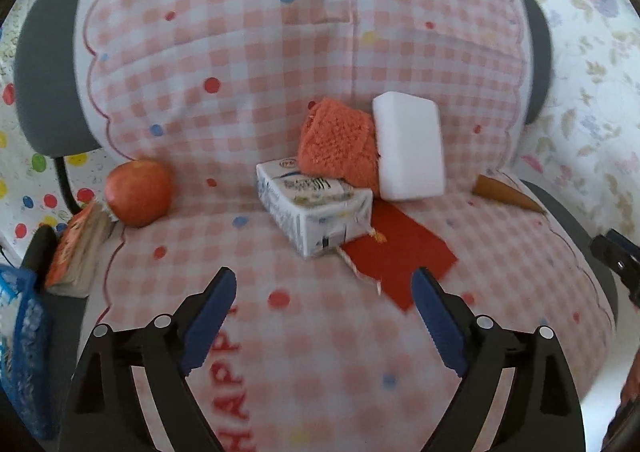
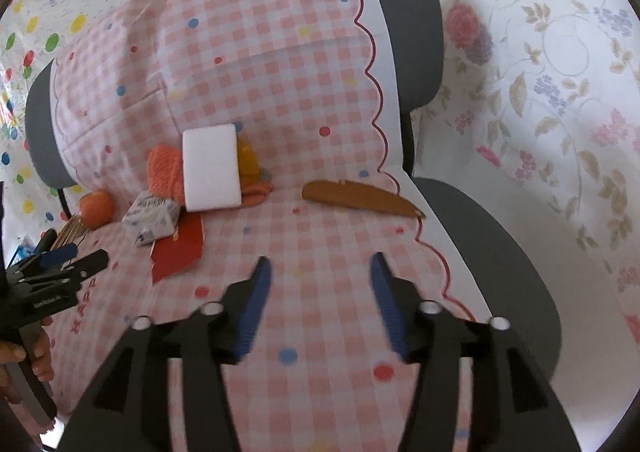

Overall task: Collect trash
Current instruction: 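Grasp the milk carton with the left tool while the right tool grasps the white sponge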

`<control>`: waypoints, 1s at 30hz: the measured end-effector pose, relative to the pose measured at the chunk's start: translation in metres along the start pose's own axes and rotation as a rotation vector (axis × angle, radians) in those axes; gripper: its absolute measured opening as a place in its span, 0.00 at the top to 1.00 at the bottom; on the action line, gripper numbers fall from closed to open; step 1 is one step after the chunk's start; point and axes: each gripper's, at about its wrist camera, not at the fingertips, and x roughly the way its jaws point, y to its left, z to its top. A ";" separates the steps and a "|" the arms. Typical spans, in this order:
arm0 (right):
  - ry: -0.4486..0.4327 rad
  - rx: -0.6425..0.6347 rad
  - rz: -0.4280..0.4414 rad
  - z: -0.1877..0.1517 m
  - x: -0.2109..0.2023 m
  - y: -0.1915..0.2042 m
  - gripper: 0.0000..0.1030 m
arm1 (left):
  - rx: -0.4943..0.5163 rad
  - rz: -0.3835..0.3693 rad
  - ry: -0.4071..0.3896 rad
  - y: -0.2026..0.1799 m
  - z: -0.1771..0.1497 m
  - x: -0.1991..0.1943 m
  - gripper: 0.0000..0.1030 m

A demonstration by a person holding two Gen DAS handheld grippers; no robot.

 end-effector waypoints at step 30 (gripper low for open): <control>0.043 -0.017 0.063 0.017 0.033 0.022 0.52 | -0.061 0.010 0.013 0.038 0.008 0.001 0.28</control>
